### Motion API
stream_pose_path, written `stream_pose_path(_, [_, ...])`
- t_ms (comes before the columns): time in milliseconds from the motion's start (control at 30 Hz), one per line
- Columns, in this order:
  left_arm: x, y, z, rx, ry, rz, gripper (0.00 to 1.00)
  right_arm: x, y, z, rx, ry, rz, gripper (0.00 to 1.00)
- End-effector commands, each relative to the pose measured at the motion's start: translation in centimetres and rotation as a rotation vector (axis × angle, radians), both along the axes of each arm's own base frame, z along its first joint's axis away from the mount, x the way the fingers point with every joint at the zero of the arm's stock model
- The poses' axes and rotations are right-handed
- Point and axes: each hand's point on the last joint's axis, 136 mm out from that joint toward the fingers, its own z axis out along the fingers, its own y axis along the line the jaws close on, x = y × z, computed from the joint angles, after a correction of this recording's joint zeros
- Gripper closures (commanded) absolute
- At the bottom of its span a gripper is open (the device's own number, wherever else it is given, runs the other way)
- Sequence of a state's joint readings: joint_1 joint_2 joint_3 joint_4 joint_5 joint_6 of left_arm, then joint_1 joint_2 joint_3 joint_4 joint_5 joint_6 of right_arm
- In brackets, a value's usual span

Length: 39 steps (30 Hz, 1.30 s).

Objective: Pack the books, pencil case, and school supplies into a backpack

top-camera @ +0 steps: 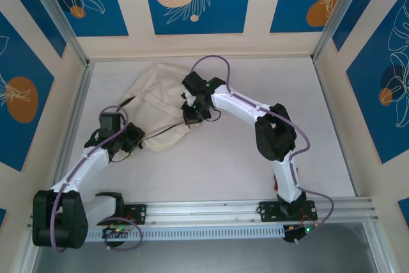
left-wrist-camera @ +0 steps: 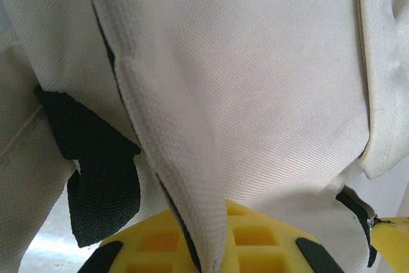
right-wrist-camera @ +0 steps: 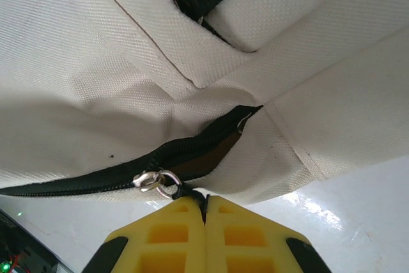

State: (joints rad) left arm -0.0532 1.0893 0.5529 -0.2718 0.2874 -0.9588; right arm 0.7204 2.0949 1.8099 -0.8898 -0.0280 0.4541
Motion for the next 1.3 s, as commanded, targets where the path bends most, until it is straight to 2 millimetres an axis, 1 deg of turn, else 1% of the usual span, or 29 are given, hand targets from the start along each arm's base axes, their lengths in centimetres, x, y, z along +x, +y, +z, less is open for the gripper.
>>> stream_pose_path(0, [-1.6,2.4,-1.2,0.118,0.079,0.049,1.0,3.6,-6.8,-0.5,-0.218,-0.058,-0.187,1.0])
stream_pose_path(100, [-1.6,2.5,-1.2,0.122,0.08,0.047,1.0,3.9,-7.4,0.1,-0.24,-0.082,-0.207,1.0])
stream_pose_path(133, [-1.6,2.5,-1.2,0.122,0.079,0.046,1.0,3.7,-7.2,0.3,-0.232,-0.079,-0.202,1.0])
stream_pose_path(167, [-1.5,2.4,-1.1,0.12,0.075,0.041,1.0,3.3,-6.5,0.7,-0.203,-0.07,-0.179,1.0])
stream_pose_path(200, [-1.4,2.3,-1.1,0.117,0.072,0.037,1.0,2.9,-5.6,1.2,-0.164,-0.069,-0.14,1.0])
stream_pose_path(233, [-1.3,2.2,-1.0,0.112,0.068,0.031,1.0,1.9,-4.3,1.8,-0.111,-0.055,-0.096,1.0])
stream_pose_path(267, [-1.2,2.1,-0.9,0.11,0.064,0.026,1.0,0.6,-2.6,2.6,-0.032,-0.037,-0.026,1.0])
stream_pose_path(367, [-0.9,1.8,-0.8,0.099,0.056,0.01,1.0,-2.6,0.9,4.9,0.108,-0.008,0.113,1.0])
stream_pose_path(433, [-0.8,1.7,-0.9,0.095,0.056,0.005,1.0,-4.3,2.5,6.0,0.157,0.002,0.182,1.0])
stream_pose_path(500, [-0.7,1.7,-1.0,0.097,0.058,0.004,1.0,-5.0,3.1,6.5,0.18,0.008,0.207,1.0])
stream_pose_path(533, [-0.7,1.8,-1.0,0.102,0.06,0.007,1.0,-4.9,3.0,6.3,0.172,0.005,0.198,1.0])
stream_pose_path(600, [-0.8,2.0,-1.1,0.112,0.067,0.011,1.0,-3.6,1.6,5.1,0.102,-0.013,0.138,1.0])
stream_pose_path(733, [-1.4,2.5,-1.6,0.139,0.09,0.026,1.0,0.3,-3.8,2.3,-0.085,-0.041,-0.07,1.0])
stream_pose_path(767, [-1.6,2.6,-1.8,0.143,0.096,0.03,1.0,1.2,-5.1,1.8,-0.12,-0.05,-0.118,1.0])
stream_pose_path(833, [-1.7,2.7,-2.0,0.145,0.101,0.034,1.0,2.3,-7.1,1.2,-0.174,-0.062,-0.194,1.0])
stream_pose_path(933, [-1.7,2.5,-2.1,0.135,0.097,0.028,1.0,3.3,-8.2,0.4,-0.2,-0.064,-0.243,1.0])
stream_pose_path(1000, [-1.3,1.9,-1.6,0.114,0.071,-0.003,1.0,3.4,-7.8,-0.2,-0.182,-0.043,-0.229,1.0])
stream_pose_path(1033, [-0.9,1.4,-1.1,0.1,0.049,-0.037,1.0,3.2,-7.2,-0.5,-0.15,-0.023,-0.208,1.0])
stream_pose_path(1067, [-0.6,0.7,-0.5,0.087,0.031,-0.079,0.97,3.0,-6.7,-0.7,-0.114,0.004,-0.191,1.0])
stream_pose_path(1100, [-0.5,0.4,0.1,0.085,0.024,-0.114,0.92,2.9,-6.5,-0.7,-0.095,0.016,-0.183,1.0])
stream_pose_path(1133, [-0.4,0.1,0.6,0.091,0.021,-0.147,0.84,2.7,-6.4,-0.7,-0.078,0.025,-0.173,1.0])
stream_pose_path(1200, [-0.3,0.1,1.8,0.109,0.011,-0.182,0.6,2.4,-6.7,-0.4,-0.064,0.029,-0.169,1.0])
stream_pose_path(1233, [-0.4,0.2,2.3,0.124,0.006,-0.19,0.5,2.2,-7.1,0.0,-0.056,0.026,-0.17,1.0])
stream_pose_path(1267, [-0.4,0.3,3.0,0.138,-0.001,-0.194,0.42,1.9,-7.5,0.3,-0.047,0.027,-0.175,1.0])
